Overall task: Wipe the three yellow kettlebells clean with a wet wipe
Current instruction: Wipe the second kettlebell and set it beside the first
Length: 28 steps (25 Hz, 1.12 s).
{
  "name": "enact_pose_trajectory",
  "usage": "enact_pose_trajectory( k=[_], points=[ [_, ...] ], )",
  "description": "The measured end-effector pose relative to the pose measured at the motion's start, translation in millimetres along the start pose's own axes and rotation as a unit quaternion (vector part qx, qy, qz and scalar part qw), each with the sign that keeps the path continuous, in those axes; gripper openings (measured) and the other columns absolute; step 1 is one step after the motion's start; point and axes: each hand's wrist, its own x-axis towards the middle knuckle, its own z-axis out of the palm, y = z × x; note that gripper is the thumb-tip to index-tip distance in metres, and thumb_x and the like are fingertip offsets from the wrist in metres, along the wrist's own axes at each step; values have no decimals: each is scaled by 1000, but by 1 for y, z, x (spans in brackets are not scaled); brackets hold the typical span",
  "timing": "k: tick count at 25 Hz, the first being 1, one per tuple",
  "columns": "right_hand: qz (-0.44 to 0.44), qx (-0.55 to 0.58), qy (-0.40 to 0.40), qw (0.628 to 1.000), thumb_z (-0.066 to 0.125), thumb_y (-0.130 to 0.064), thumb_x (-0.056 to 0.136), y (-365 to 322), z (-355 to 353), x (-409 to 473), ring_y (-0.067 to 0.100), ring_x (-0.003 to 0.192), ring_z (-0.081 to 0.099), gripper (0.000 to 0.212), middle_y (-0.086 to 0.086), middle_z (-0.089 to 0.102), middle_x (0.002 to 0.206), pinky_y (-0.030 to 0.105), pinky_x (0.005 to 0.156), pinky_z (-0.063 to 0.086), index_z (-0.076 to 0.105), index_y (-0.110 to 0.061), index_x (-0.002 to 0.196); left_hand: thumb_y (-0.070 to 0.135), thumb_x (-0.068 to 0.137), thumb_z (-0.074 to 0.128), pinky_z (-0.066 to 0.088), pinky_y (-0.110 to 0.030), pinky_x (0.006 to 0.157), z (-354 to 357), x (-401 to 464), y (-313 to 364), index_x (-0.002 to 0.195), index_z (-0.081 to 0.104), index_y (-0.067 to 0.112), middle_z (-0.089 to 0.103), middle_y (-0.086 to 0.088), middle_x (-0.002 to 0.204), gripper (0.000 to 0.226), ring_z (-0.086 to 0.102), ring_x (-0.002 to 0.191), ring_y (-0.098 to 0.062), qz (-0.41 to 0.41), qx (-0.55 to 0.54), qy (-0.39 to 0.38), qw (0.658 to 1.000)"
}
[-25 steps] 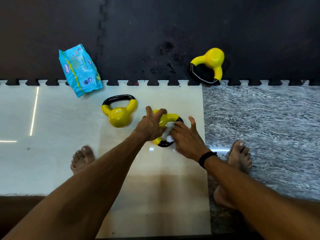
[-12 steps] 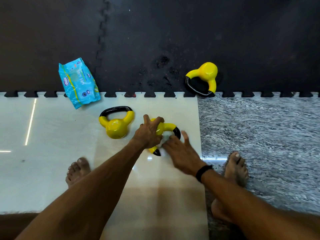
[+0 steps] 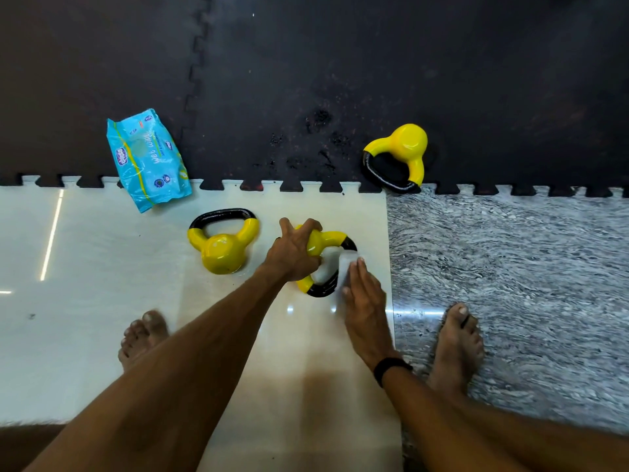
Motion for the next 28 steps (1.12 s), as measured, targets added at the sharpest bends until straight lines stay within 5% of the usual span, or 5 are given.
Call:
enact_pose_trajectory(
  k=[5,10,17,21,28],
  points=[
    [250,292,29,923,44,-15,100,-37,11,41,23,138,37,50,11,40,149,30,113,29,30,-2,147,31,77,69,49,-41,75,4,-3,6,127,39,30,27,-11,114,57,54,80,-40,-31,-42,15,999],
    [319,399,-3,859,45,-22,96,-12,-2,104,27,84,58,32,16,64,87,43,81,47,64,3,96,34,79,67,45,-37,71,7,-6,4,127,39,31,27,-8,109,55,51,74,-36,-36,-61,15,997],
    [450,585,-45,673,22,-54,100,-18,-8,72,25,82,61,67,16,71,94,36,83,50,64,-3,110,34,78,66,44,-36,70,5,-7,5,126,39,32,29,-11,115,55,54,79,-38,-14,-19,11,1000],
    [469,566,-7,678,28,-59,97,-17,-21,108,20,66,63,65,7,69,68,32,67,51,65,-5,97,36,79,66,47,-39,73,6,-4,7,128,37,31,27,-8,109,57,54,79,-40,-37,-58,15,998],
    [440,619,68,647,27,-45,102,-40,7,50,22,100,65,52,9,70,105,38,95,49,64,-11,111,49,76,66,58,-50,71,2,1,15,122,37,34,27,-7,103,57,57,81,-42,-58,-69,17,996]
  ],
)
